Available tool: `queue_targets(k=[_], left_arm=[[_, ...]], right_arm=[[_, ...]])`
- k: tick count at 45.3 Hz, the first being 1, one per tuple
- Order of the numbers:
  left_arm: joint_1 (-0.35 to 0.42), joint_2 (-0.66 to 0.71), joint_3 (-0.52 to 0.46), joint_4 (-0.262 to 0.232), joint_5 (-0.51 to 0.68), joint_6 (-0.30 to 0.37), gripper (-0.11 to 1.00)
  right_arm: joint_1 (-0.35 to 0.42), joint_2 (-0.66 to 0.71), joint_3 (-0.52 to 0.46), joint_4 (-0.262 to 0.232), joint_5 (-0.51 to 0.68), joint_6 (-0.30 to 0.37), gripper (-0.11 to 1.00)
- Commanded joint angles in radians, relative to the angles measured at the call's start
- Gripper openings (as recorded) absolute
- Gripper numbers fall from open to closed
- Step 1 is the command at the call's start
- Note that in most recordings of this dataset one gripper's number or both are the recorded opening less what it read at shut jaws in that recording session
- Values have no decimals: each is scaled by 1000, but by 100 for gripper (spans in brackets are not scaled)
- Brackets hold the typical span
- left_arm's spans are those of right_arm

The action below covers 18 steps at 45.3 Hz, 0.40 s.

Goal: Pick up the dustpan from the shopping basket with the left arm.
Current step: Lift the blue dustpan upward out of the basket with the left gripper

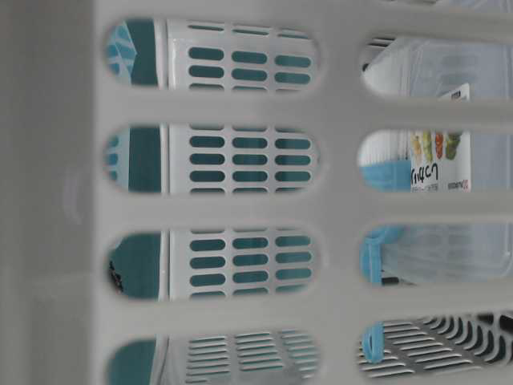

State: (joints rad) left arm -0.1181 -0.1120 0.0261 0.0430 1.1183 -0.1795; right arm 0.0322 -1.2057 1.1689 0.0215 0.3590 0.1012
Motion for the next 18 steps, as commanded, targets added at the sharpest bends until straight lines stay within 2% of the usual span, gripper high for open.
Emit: queue_targets(k=[1,18], left_arm=[[-2,-9,-9,3,-6,2,28],[-3,-9,-5,3,-9,3,28]], right_arm=[[3,6,-8,3,-9,3,75],[2,6,-8,3,-9,3,75]])
